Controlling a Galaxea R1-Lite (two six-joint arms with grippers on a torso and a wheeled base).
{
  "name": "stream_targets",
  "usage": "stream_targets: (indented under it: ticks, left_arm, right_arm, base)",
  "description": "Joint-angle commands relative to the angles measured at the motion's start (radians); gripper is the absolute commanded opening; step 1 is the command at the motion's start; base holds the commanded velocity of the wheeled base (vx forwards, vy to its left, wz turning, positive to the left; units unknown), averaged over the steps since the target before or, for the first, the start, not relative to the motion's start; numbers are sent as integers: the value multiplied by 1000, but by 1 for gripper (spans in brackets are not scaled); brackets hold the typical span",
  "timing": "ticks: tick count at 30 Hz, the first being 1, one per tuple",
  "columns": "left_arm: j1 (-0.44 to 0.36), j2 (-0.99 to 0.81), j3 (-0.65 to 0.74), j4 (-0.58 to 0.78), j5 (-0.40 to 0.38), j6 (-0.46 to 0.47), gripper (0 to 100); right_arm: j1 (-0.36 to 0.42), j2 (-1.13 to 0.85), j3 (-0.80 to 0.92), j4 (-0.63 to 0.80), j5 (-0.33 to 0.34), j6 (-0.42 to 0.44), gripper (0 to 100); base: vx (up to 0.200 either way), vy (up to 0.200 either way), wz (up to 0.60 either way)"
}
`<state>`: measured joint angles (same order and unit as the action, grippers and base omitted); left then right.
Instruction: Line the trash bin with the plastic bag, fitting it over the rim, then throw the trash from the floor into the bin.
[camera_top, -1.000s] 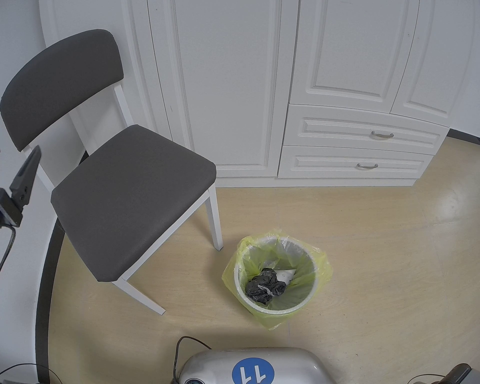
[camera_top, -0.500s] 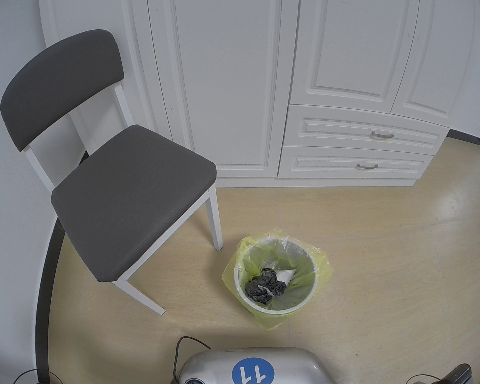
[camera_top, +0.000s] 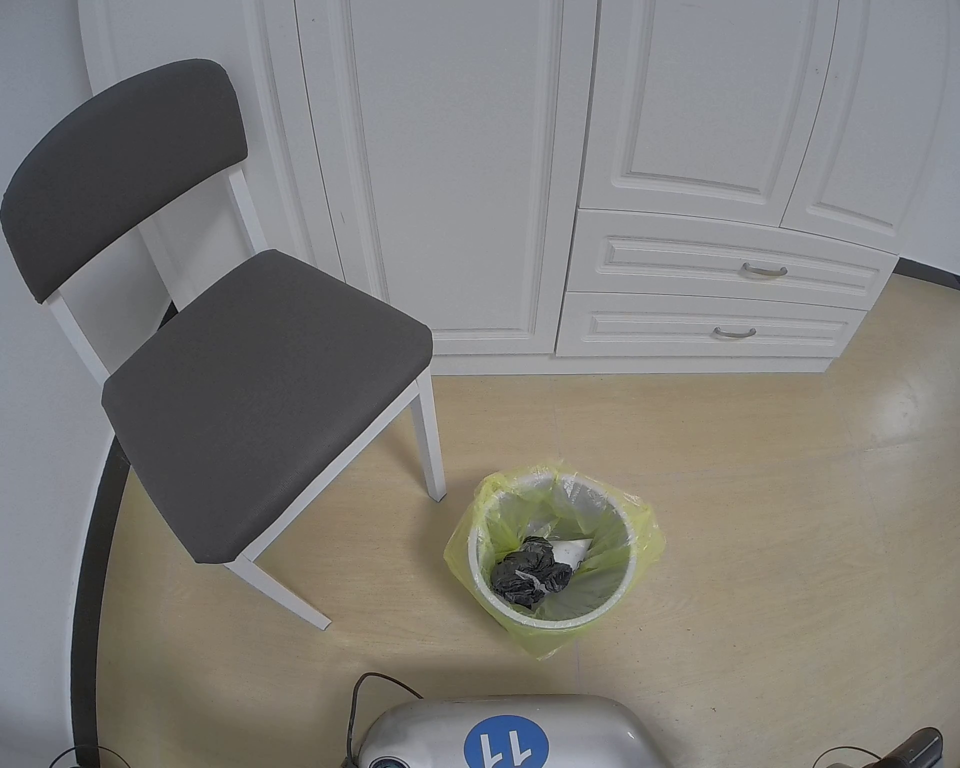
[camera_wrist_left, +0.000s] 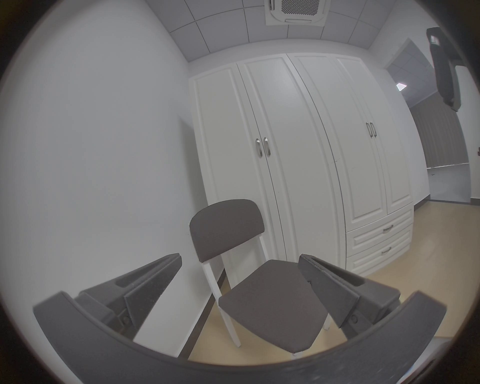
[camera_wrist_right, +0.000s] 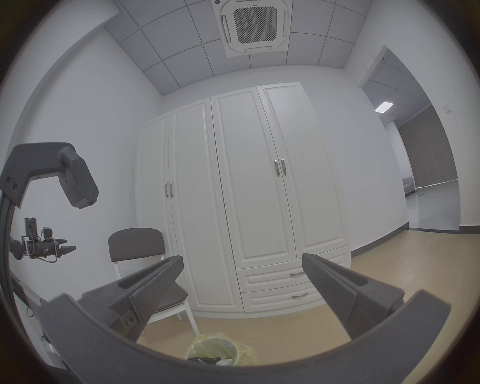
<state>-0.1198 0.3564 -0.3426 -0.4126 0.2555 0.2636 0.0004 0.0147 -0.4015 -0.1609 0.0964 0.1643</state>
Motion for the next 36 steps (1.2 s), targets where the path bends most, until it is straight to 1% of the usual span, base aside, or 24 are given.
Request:
stream_targets:
  ticks: [1,2,8,11,12,14,15,16,17,21,23,24,25,26,27,30,32,33,36]
  left_arm:
    - [45,-119,57,32,-1,-26,100]
    - [55,-152,86,41,-4,-49,100]
    - [60,-263,157,110,-41,-63,100]
    - [97,-293,192,118,-45,-95,100]
    - [97,-293,192,118,-45,-95,100]
    - [115,-347,224,129,-81,-110,100]
    - [117,-350,228,130,-87,-110,100]
    - [120,-353,251,129,-116,-113,100]
    - [120,-353,264,129,-125,-115,100]
    - [120,-353,338,124,-133,-136,100]
    - [120,-353,343,179,-137,-164,100]
    - [120,-353,343,184,-139,-167,100]
    - [120,-353,343,224,-147,-208,100]
    - [120,-353,343,224,-147,-208,100]
    - [120,-353,343,268,-148,-228,100]
    - [120,-353,343,348,-151,-231,100]
    - [120,-353,343,363,-154,-233,100]
    - [120,-353,343,367,-154,-248,100]
    - [120,-353,343,370,-165,-282,100]
  right_arm:
    - [0,-15,15,0,-6,-3,100]
    - [0,-15,20,-2,-15,-3,100]
    - [0,-15,43,-2,-21,-3,100]
    - [0,-15,53,-2,-23,-3,100]
    - [0,-15,53,-2,-23,-3,100]
    - [0,-15,62,-3,-33,-3,100]
    - [0,-15,64,-3,-33,-3,100]
    - [0,-15,73,-5,-33,-5,100]
    - [0,-15,79,-6,-33,-5,100]
    - [0,-15,133,-62,-33,-9,100]
    - [0,-15,176,-100,-33,-17,100]
    - [0,-15,179,-101,-33,-17,100]
    - [-2,-15,211,-115,-33,-28,100]
    - [-2,-15,211,-115,-33,-28,100]
    - [0,-15,248,-117,-32,-34,100]
    - [0,-15,303,-103,-30,-32,100]
    - [0,-15,325,-105,-32,-32,100]
    - [-2,-15,369,-115,-32,-35,100]
    - [0,-15,401,-100,-35,-37,100]
  base:
    - [0,0,0]
    - [0,0,0]
    - [0,0,0]
    - [0,0,0]
    - [0,0,0]
    - [0,0,0]
    - [0,0,0]
    - [0,0,0]
    - [0,0,0]
    - [0,0,0]
    - [0,0,0]
    - [0,0,0]
    - [0,0,0]
    - [0,0,0]
    - [0,0,0]
    - [0,0,0]
    - [0,0,0]
    - [0,0,0]
    - [0,0,0]
